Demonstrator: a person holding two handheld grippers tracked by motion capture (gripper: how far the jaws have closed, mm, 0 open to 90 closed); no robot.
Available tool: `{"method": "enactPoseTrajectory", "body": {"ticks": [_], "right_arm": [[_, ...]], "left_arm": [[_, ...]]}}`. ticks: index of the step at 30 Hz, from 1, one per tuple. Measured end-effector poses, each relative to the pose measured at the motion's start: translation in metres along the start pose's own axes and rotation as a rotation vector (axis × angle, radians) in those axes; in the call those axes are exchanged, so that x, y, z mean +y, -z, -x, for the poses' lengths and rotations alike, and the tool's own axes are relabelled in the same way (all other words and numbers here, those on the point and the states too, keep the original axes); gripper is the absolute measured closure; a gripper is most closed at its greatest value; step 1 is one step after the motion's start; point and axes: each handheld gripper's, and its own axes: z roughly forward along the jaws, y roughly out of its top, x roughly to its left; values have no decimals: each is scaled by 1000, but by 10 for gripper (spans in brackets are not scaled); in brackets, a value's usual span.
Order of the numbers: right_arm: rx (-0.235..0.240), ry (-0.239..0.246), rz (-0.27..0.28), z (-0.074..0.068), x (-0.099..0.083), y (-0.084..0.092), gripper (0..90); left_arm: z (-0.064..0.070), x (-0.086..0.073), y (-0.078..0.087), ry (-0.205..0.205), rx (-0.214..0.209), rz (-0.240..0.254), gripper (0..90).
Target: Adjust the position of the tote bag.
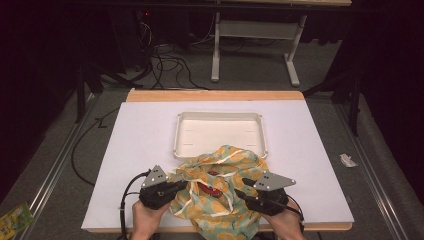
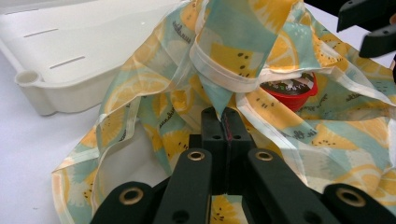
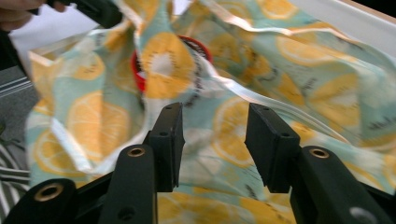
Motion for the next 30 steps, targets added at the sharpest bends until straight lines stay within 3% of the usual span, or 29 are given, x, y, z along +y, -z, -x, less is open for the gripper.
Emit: {"method": "enactPoseTrajectory", "body": {"ticks": [7, 13, 15, 19, 23, 30], "right_arm": [[52, 4, 10, -12, 6, -3, 527], [57, -8, -32, -12, 6, -14, 528], [65, -11, -49, -12, 5, -17, 567], [86, 3, -95, -11, 4, -23, 750], [93, 10, -108, -10, 2, -25, 894], [77, 7, -93, -5, 2, -19, 900]], "left_arm": [[1, 1, 0, -3, 3, 3, 900], [1, 2, -1, -7, -1, 8, 900], [1, 3, -1, -9, -2, 8, 900], [1, 3, 0, -8, -2, 9, 900], [2, 3, 0, -10, -5, 9, 900], [1, 4, 0, -16, -5, 10, 900]]}}
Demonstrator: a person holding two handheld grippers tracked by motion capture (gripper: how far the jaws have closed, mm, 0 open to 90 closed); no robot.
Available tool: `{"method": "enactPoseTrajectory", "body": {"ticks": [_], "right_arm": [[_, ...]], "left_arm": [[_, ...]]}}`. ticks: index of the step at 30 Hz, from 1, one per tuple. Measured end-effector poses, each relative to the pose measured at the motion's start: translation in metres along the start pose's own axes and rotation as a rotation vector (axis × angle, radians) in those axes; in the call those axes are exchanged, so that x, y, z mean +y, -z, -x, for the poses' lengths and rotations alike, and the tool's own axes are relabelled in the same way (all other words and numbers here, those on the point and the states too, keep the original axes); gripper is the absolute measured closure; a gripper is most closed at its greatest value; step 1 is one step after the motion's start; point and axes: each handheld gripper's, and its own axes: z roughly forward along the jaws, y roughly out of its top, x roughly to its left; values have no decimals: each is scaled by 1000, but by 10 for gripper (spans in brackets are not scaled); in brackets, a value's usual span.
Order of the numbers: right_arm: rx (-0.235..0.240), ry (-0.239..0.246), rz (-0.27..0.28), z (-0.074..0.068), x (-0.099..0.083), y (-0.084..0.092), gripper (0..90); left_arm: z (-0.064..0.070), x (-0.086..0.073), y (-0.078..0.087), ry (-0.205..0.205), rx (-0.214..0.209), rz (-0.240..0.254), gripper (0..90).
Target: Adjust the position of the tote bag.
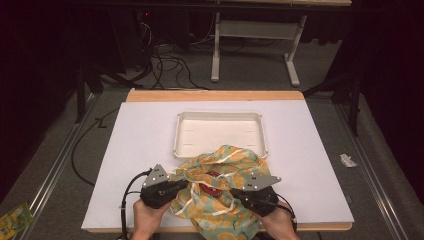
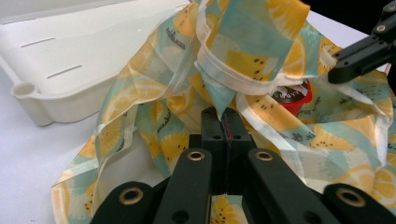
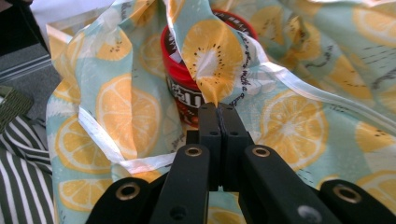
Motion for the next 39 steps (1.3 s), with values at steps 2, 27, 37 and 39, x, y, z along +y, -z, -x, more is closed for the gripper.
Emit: {"method": "enactPoseTrajectory", "body": {"ticks": [2, 27, 37, 39], "right_arm": [[-9, -3, 20, 2, 1, 4, 900], [-144, -118, 158, 41, -20, 47, 900], [-140, -164, 79, 44, -44, 33, 900], [-138, -155, 49, 44, -47, 28, 900]], "left_arm": [[0, 0, 0, 0, 1, 0, 900], [-2, -3, 2, 1, -7, -10, 900], [2, -3, 2, -7, -22, 2, 900], [3, -3, 2, -9, -25, 1, 900]]}}
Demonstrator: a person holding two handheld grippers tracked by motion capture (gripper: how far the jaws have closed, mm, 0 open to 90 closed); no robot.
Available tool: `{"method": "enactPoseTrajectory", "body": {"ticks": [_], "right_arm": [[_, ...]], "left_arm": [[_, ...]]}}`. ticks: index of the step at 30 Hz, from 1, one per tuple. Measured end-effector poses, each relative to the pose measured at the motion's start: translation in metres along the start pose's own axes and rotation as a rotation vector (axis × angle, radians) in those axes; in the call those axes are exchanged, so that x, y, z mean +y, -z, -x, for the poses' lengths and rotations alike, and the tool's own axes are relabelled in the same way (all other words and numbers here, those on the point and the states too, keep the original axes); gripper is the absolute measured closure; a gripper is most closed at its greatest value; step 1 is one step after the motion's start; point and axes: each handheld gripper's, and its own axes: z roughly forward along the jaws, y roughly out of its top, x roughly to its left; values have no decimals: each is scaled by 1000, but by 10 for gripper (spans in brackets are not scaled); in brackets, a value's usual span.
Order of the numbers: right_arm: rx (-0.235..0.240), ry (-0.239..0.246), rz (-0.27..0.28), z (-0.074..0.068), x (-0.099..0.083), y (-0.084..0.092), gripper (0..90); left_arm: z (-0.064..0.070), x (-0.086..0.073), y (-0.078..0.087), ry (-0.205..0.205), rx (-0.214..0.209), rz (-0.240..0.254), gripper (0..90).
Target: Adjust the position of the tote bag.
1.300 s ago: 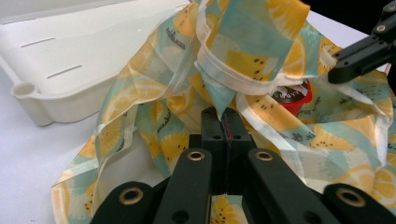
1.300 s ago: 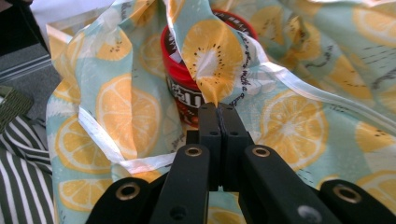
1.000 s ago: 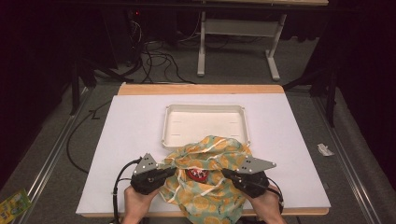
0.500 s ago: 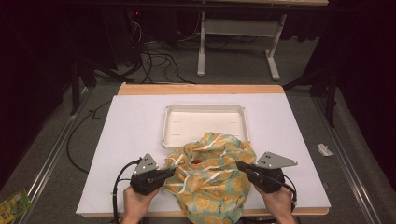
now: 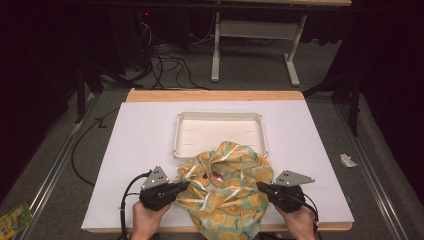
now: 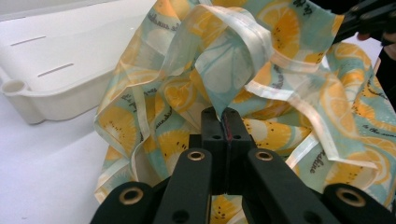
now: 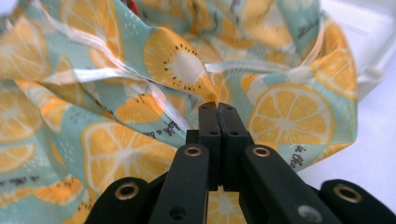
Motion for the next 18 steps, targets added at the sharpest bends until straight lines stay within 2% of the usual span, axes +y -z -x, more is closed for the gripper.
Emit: {"method": "enactPoseTrajectory", "body": {"ticks": [2, 4, 6, 9, 14, 18], "right_arm": [[-1, 13, -13, -2, 0, -2, 897], [-1, 25, -11, -3, 3, 0, 830], [9, 25, 18, -4, 9, 6, 757], [29, 17, 55, -6, 19, 13, 699], [58, 64, 86, -13, 41, 20, 635], [88, 98, 87, -18, 56, 12, 587]], "left_arm": [[0, 0, 0, -1, 0, 2, 900], [0, 0, 0, 2, -2, 4, 900], [0, 0, 0, 2, -3, 6, 900], [0, 0, 0, 3, -4, 9, 900], [0, 1, -1, 5, -8, 13, 900], [0, 1, -1, 8, -10, 16, 900]]}}
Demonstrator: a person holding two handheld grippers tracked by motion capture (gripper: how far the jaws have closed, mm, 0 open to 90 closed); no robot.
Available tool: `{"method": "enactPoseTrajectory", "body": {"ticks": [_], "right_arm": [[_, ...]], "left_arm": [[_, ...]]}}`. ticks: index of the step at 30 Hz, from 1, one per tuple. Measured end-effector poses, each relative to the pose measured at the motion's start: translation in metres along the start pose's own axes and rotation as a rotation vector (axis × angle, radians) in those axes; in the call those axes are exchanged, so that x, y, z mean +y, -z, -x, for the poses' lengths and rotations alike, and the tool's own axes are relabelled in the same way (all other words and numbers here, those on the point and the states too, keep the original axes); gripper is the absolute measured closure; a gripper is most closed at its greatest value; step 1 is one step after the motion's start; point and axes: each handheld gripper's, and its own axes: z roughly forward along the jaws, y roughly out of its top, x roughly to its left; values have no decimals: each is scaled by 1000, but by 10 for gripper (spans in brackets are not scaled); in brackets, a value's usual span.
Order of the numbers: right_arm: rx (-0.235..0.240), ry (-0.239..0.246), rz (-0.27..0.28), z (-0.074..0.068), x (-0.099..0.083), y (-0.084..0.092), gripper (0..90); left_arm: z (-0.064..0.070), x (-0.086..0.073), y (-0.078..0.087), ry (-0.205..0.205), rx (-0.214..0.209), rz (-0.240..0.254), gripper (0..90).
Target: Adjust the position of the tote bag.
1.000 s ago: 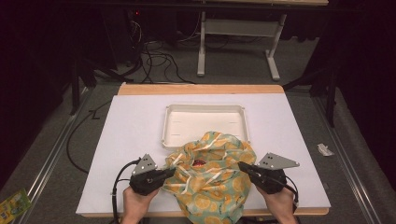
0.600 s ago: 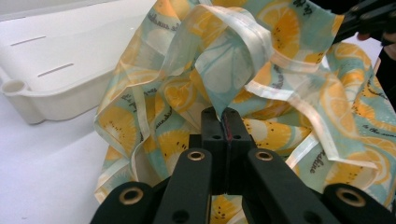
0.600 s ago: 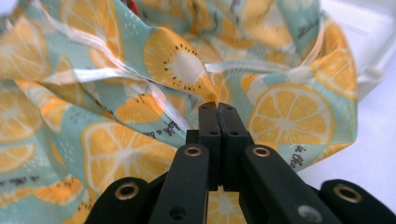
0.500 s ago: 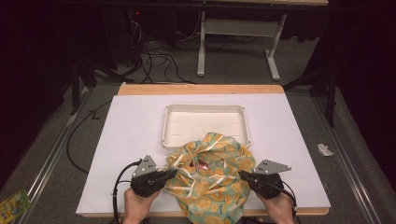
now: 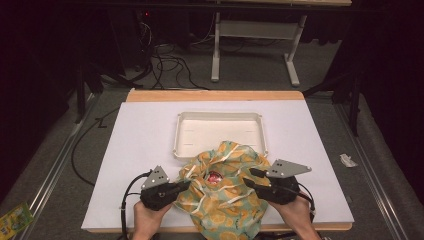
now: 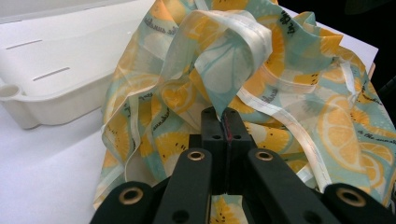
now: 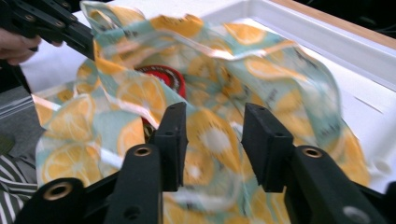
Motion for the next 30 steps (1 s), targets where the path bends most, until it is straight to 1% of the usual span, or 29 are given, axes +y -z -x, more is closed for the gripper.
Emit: {"method": "enactPoseTrajectory", "body": {"ticks": [2, 4, 7, 9, 10, 12, 14, 15, 16, 17, 19, 21, 22, 26, 28, 30], "right_arm": [[7, 2, -17, 0, 4, -7, 558], [31, -1, -32, 0, 8, -18, 528], [61, -1, -53, 1, 10, -28, 497], [79, 7, -72, 0, 11, -35, 498], [90, 15, -79, 0, 11, -38, 525], [123, 26, -104, 0, 10, -41, 674], [172, 37, -127, 0, 7, -45, 820], [183, 38, -134, 0, 6, -46, 885], [183, 41, -143, 0, 4, -46, 900], [186, 43, -142, 1, 3, -46, 900], [181, 45, -136, 1, 1, -44, 900], [163, 45, -125, 2, -1, -39, 900], [152, 45, -107, 3, -1, -37, 900], [81, 32, -60, 8, -3, -22, 900], [29, 9, -32, 12, -7, -12, 900], [-5, -23, -10, 17, -12, -4, 900]], "left_arm": [[0, 0, 0, -1, -1, 1, 900], [-1, 0, 1, 1, 0, 0, 900], [-1, 0, 1, 3, -1, 3, 900], [-1, 0, 1, 4, -2, 4, 900], [-1, 0, 1, 3, -3, 4, 900], [-1, 0, 0, 3, -3, 6, 900], [-1, 0, 0, 4, -4, 8, 900], [-1, 0, 0, 5, -4, 11, 900], [-1, 0, 1, 6, -3, 11, 900], [-2, 0, 1, 6, -3, 9, 900], [-2, -1, 2, 6, -1, 8, 900], [-2, -1, 3, 6, 3, 10, 900], [-3, -1, 3, 7, 6, 13, 900], [-4, -3, 5, 9, 11, 13, 900], [-4, -4, 7, 10, 14, 12, 900], [-4, -5, 9, 12, 16, 12, 900]]}}
